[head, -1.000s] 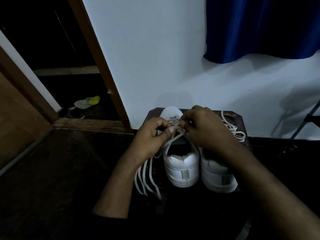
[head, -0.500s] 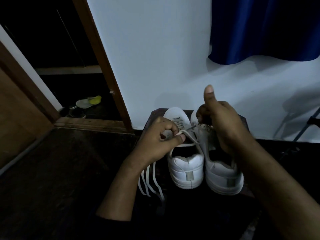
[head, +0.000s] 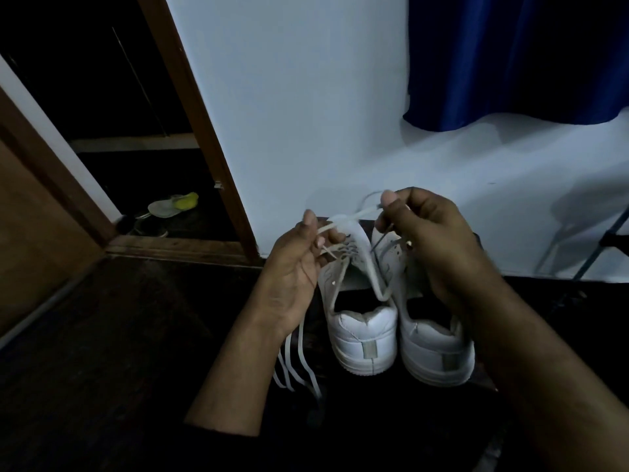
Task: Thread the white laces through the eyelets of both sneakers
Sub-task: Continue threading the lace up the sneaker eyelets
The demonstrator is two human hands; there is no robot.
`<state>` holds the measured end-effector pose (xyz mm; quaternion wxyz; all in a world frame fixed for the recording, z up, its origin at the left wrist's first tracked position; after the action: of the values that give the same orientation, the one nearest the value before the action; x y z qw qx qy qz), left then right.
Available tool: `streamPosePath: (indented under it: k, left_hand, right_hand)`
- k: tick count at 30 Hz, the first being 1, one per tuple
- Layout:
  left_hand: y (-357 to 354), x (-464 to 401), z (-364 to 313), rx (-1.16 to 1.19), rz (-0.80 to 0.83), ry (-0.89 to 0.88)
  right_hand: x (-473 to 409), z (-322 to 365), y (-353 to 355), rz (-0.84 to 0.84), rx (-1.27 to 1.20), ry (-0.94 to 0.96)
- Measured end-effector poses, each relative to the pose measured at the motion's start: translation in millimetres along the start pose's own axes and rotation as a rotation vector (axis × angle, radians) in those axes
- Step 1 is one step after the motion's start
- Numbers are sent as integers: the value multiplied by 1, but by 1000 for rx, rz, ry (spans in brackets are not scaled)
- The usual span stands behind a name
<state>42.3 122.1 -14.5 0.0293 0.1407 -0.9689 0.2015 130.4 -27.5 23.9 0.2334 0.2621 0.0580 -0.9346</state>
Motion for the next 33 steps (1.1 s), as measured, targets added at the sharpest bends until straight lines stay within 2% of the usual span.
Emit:
streamPosePath:
  k: [6, 8, 11, 13, 14, 16, 18, 19, 21, 24, 26, 28, 33]
  left_hand:
    - [-1, 7, -15, 370, 125, -84]
    - [0, 10, -18, 428, 150, -106]
    - [9, 8, -15, 382, 58, -75]
    - [12, 6, -14, 247, -12, -58]
    - [15, 6, -15, 108, -78, -73]
    - [20, 8, -20, -376, -243, -171]
    - [8, 4, -12, -871, -274, -235]
    - [5, 1, -4, -996, -262, -233]
    - [4, 0, -1, -1045, -275, -282]
    - [8, 3, -16, -911, -337, -376]
    - [16, 5, -20, -724, -352, -332]
    - [25, 7, -19, -514, -389, -260]
    - [60, 8, -15, 10, -486, -138]
  right_hand:
    - [4, -23, 22, -281, -193, -188]
    - [5, -28, 29, -347, -212, -212]
    - [6, -23, 39, -408, -175, -180]
    - [7, -17, 45, -446, -157, -141]
    - [7, -14, 48, -454, -132, -113]
    - [6, -7, 52, -438, 4, -27]
    - [3, 3, 54, -399, 191, 75]
    - [1, 9, 53, -345, 299, 123]
    - [-4, 16, 36, -99, 563, 176]
    - [4, 11, 0, 324, 960, 147]
    - [9, 9, -10, 408, 1130, 154]
    - [7, 6, -2, 346, 1140, 120]
    - [4, -8, 50, -132, 573, -83]
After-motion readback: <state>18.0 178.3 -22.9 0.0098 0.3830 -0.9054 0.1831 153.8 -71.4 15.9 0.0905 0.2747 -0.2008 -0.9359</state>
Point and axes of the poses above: each hand's wrist, its own x-axis away from the middle knuckle, its own y-axis out of the back of the hand, z = x × y, the point moved 10 cm from there along -x, towards the middle knuckle, and after that the axes turned 15 degrees about y, right-handed, at the moved point
